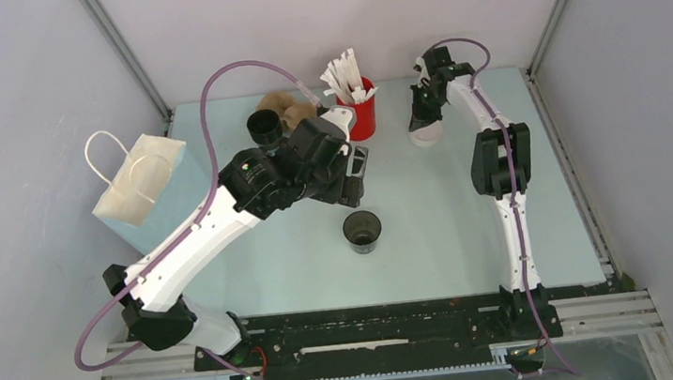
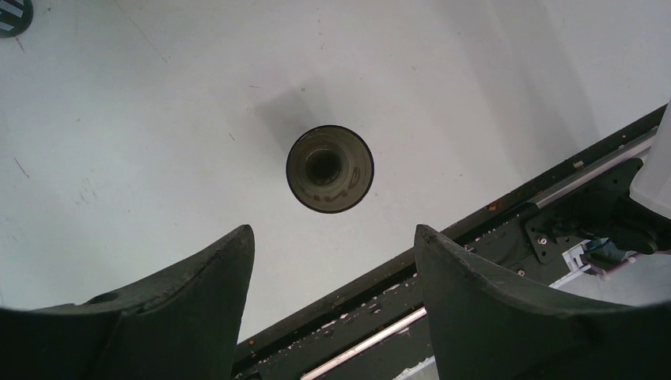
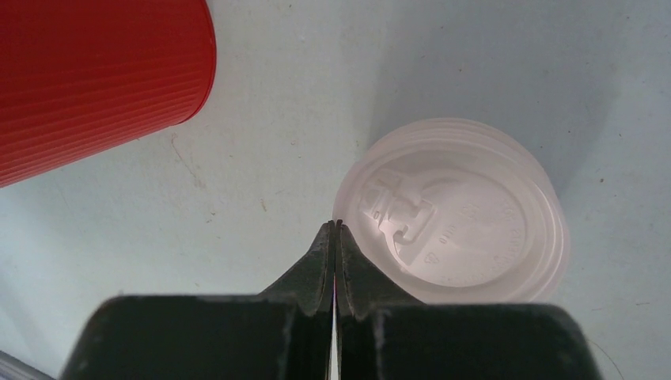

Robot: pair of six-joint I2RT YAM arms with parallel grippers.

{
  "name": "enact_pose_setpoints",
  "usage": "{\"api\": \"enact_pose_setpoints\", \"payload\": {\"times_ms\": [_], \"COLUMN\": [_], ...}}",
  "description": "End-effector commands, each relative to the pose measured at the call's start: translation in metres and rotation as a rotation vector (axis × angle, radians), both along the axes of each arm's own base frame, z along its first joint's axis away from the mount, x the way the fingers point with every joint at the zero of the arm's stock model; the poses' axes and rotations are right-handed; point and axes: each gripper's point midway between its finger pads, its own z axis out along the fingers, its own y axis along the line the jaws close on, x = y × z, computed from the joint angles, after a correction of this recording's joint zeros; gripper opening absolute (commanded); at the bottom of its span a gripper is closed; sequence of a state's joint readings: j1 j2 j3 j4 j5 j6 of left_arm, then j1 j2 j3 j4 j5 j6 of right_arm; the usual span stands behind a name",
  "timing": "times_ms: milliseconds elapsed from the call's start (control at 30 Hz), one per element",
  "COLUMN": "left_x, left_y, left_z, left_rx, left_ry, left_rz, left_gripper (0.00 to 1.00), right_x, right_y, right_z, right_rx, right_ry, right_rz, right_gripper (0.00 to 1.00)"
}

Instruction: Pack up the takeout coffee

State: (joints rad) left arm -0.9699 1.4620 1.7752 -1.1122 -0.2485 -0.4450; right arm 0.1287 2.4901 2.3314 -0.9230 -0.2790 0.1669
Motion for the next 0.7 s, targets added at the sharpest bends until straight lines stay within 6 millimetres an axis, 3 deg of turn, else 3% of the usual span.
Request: {"api": "enact_pose_setpoints", "payload": {"times_ms": [0, 167, 667], "left_x": [0.003, 0.002, 0.002], "left_y": [-0.004, -0.005, -0.003], "left_z": [0.023, 0.022, 0.024], "left_rx": [-0.059, -0.063, -0.068], "left_ry": [-0.030, -0.025, -0.030], "left_rz": [-0.003, -0.001, -0.001], "left_gripper": [0.79, 0.79, 0.79], "right_x": [0.006, 0.003, -0.001], "right_y": [-0.002, -0.010, -0.011], "right_z": [0.038, 0.052, 0.066], "right_rx": [0.075, 0.127, 0.248], "right_ry": [-0.053, -0.063, -0.042], "right_rz": [-0.029, -0.054, -0.057], "right_gripper": [0.00, 0.00, 0.00]}}
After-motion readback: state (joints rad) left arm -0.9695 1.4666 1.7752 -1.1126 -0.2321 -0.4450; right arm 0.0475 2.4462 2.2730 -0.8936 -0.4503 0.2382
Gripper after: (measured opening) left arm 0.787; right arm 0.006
